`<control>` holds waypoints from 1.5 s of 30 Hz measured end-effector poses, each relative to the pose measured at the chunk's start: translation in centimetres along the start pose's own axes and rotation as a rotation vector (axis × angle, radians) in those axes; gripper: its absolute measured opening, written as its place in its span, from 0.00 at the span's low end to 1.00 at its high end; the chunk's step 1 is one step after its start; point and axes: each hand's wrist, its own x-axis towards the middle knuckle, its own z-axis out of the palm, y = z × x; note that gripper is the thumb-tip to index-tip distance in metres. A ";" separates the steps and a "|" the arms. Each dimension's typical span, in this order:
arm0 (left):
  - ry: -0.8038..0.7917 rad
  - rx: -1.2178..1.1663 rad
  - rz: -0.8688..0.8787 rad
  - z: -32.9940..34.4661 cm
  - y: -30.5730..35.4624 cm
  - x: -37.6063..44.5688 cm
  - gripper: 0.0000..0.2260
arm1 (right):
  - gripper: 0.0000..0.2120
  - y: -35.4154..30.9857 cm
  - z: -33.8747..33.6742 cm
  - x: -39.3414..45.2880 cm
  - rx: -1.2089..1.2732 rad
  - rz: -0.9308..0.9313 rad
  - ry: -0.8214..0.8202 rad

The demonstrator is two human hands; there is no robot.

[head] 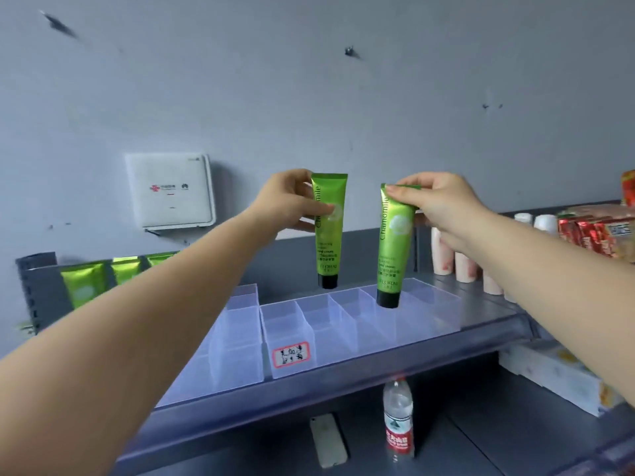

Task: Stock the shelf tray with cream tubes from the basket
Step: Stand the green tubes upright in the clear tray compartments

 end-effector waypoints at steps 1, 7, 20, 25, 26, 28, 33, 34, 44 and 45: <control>0.021 0.010 -0.009 -1.5 -0.5 0.1 0.10 | 0.06 0.2 1.5 0.5 0.007 0.003 -0.026; 0.142 0.098 -0.073 -8.8 -3.7 0.8 0.11 | 0.05 1.3 9.4 3.4 0.041 -0.007 -0.133; 0.134 0.252 -0.185 -15.5 -11.1 5.4 0.11 | 0.06 6.0 21.2 8.8 0.062 -0.015 -0.198; 0.102 0.325 -0.206 -16.6 -13.5 8.0 0.09 | 0.06 7.9 23.0 10.8 0.037 0.001 -0.218; 0.092 0.334 -0.209 -16.8 -13.9 8.4 0.09 | 0.06 8.3 23.4 11.1 0.031 0.003 -0.222; 0.079 0.346 -0.223 -17.1 -14.7 9.2 0.09 | 0.07 9.0 24.0 11.6 0.011 0.005 -0.228; -0.011 0.409 -0.270 -17.4 -16.4 10.6 0.08 | 0.07 10.6 25.0 12.5 0.003 0.004 -0.227; -0.033 0.422 -0.279 -17.4 -16.7 10.7 0.07 | 0.07 10.8 25.1 12.6 0.007 0.000 -0.224; -0.186 0.593 -0.366 -17.7 -18.5 11.1 0.08 | 0.06 13.8 26.4 12.2 -0.066 0.051 -0.347; -0.206 0.632 -0.376 -17.5 -18.6 11.0 0.08 | 0.06 14.0 26.5 12.1 -0.077 0.065 -0.369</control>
